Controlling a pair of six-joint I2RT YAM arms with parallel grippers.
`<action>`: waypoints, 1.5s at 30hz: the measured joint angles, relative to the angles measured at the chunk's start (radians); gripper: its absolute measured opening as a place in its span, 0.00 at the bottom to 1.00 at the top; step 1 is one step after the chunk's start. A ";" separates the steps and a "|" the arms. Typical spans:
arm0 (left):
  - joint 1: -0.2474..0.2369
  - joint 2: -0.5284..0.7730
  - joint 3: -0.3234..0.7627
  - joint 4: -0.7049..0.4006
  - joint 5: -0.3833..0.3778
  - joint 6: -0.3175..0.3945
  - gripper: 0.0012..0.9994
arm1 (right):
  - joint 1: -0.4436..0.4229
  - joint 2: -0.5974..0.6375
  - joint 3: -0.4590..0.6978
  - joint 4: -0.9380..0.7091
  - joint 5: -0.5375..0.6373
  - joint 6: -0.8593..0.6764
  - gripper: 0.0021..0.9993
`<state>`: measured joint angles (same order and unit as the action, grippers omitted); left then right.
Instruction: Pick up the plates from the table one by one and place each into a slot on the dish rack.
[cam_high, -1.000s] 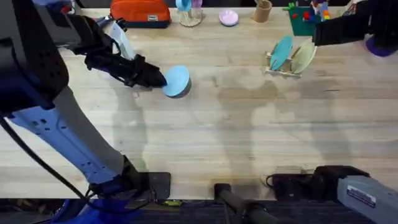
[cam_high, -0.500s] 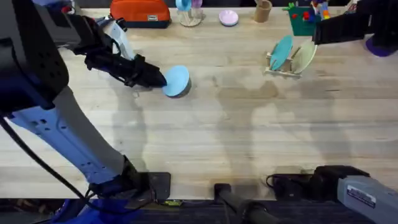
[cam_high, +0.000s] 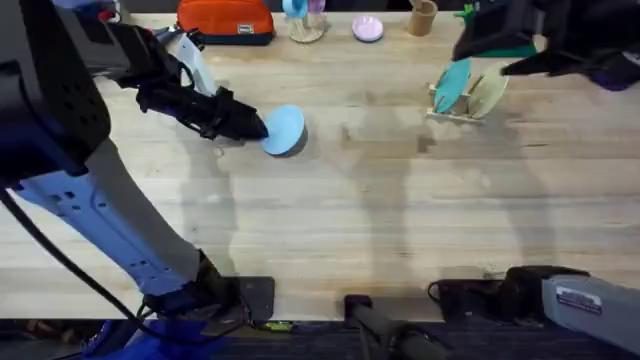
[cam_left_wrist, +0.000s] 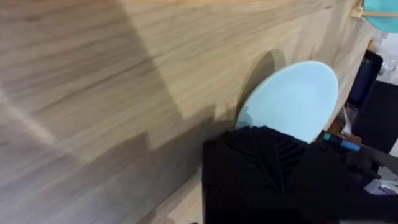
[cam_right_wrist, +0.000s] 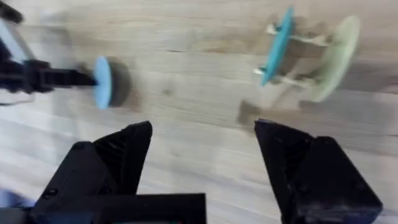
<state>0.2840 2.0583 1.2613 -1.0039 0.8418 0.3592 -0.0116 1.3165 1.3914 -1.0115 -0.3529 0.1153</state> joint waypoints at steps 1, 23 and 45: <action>0.000 0.000 0.000 0.002 0.000 0.000 0.04 | 0.003 0.067 0.000 0.031 -0.068 0.046 0.99; 0.000 0.000 0.000 0.006 0.001 0.000 0.04 | 0.322 0.466 0.000 0.285 -0.157 0.223 0.99; 0.000 0.000 0.000 0.006 0.001 0.000 0.04 | 0.489 0.611 0.000 0.467 -0.164 0.300 0.99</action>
<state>0.2840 2.0583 1.2613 -0.9977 0.8425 0.3592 0.4778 1.9278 1.3914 -0.5450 -0.5171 0.4153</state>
